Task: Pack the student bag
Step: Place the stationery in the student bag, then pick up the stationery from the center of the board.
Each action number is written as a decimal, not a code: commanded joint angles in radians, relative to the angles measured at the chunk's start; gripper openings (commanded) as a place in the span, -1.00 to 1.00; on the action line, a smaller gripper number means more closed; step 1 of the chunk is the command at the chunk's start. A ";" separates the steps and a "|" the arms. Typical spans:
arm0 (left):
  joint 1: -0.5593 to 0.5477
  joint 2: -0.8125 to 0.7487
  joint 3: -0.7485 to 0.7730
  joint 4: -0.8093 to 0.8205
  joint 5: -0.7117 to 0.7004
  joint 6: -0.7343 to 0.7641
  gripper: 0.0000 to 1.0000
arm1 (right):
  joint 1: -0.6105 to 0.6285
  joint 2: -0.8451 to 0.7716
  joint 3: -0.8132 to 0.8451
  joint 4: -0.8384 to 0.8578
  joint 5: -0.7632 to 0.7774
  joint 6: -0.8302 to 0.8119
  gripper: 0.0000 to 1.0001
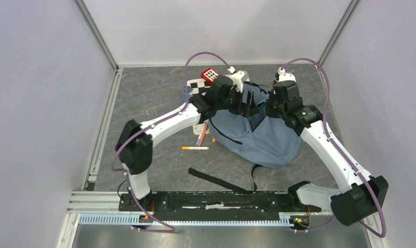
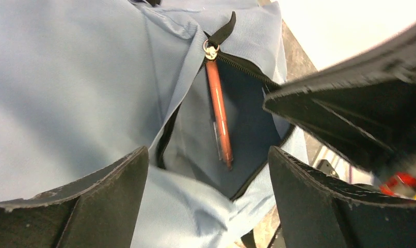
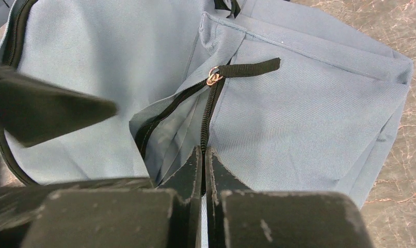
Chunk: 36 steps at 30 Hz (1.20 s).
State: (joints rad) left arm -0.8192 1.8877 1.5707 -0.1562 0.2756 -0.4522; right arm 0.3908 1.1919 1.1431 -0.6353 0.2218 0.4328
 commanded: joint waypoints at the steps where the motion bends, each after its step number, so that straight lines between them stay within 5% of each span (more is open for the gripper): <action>1: 0.003 -0.207 -0.142 0.137 -0.159 0.122 0.82 | 0.005 -0.040 0.028 0.082 0.001 0.007 -1.00; 5: 0.004 -0.371 -0.303 0.138 -0.162 0.229 0.88 | 0.005 -0.039 0.024 0.084 -0.011 0.006 -1.00; 17: 0.100 -0.663 -0.677 -0.258 -0.208 0.515 0.90 | 0.005 -0.063 -0.024 0.121 -0.047 0.005 -1.00; 24: 0.150 -0.631 -0.740 -0.338 -0.273 0.645 0.89 | 0.005 -0.080 -0.047 0.127 -0.058 0.008 -1.00; 36: 0.187 -0.415 -0.705 -0.279 -0.173 0.726 0.72 | 0.005 -0.092 -0.045 0.128 -0.042 0.002 -1.00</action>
State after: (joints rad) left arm -0.6327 1.4227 0.8303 -0.4877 0.0727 0.2054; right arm 0.3908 1.1378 1.0821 -0.5762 0.1955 0.4324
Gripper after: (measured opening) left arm 0.888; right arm 0.011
